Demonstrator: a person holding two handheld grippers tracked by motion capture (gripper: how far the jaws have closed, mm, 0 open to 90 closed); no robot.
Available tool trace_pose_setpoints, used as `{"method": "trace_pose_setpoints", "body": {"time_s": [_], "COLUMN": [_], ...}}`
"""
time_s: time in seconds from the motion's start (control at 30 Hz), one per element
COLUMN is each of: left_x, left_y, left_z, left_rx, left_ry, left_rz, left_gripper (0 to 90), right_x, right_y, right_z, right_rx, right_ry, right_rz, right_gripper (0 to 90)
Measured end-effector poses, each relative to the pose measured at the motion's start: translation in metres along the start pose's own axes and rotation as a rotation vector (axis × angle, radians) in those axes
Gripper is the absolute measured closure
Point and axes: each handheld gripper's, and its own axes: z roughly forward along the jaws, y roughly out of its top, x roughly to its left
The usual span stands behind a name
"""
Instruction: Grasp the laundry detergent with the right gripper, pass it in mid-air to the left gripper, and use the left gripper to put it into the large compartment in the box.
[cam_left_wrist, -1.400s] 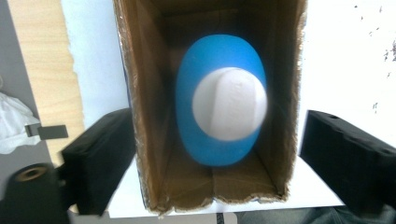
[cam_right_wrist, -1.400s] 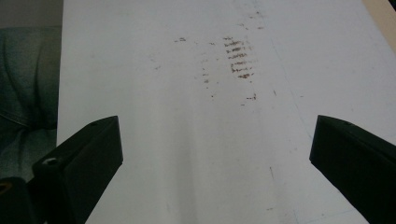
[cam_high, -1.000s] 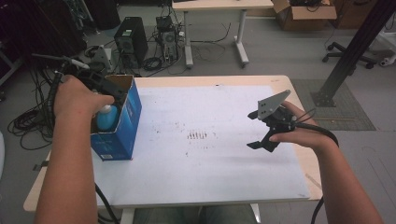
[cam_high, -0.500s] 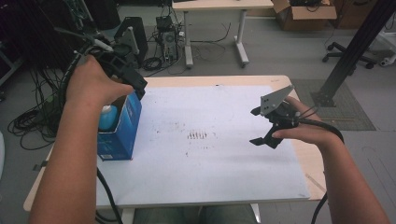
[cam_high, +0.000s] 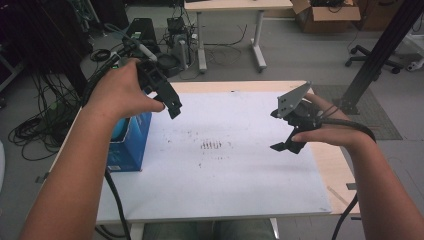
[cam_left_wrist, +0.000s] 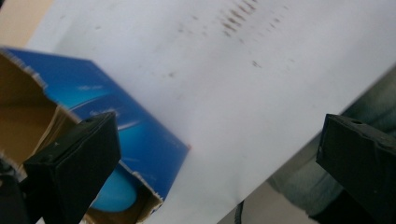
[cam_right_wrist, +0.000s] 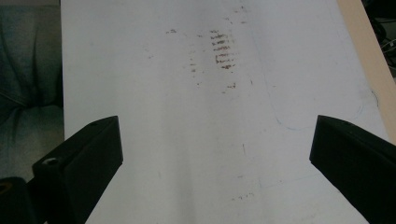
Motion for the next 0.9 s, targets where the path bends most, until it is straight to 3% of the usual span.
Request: {"method": "trace_pose_setpoints", "body": {"time_s": [0.1,0.2,0.37,0.47,0.57,0.6,0.77,0.9], "left_x": [-0.010,-0.018,-0.029,-0.036,-0.042,-0.043,-0.051,-0.054], "left_y": [0.004,0.006,0.009,0.012,0.014,0.015,0.018,0.020], "left_z": [0.004,0.008,0.022,0.034,0.046,0.049,0.060,0.064], "left_rx": [-0.016,-0.034,-0.016,0.003,0.014,0.015,0.048,0.064], "left_ry": [0.007,-0.030,-0.092,-0.114,-0.133,-0.158,-0.169,-0.172], "left_rz": [0.103,0.175,0.289,0.379,0.442,0.453,0.525,0.538], "left_gripper": [0.2,0.2,0.3,0.2,0.2,0.3,0.2,0.3], "right_x": [-0.001,-0.002,-0.003,-0.004,-0.006,-0.007,-0.009,-0.009], "right_y": [0.005,0.009,0.011,0.010,0.008,0.007,0.003,0.002], "right_z": [-0.003,-0.004,0.001,0.006,0.011,0.013,0.019,0.022], "right_rx": [0.020,0.052,0.103,0.136,0.166,0.171,0.188,0.201], "right_ry": [0.007,0.019,0.036,0.051,0.067,0.071,0.086,0.095], "right_rz": [-0.012,-0.024,-0.049,-0.059,-0.061,-0.062,-0.053,-0.053], "right_gripper": [2.6,2.6,2.7,2.9,3.1,3.1,3.2,3.3]}}
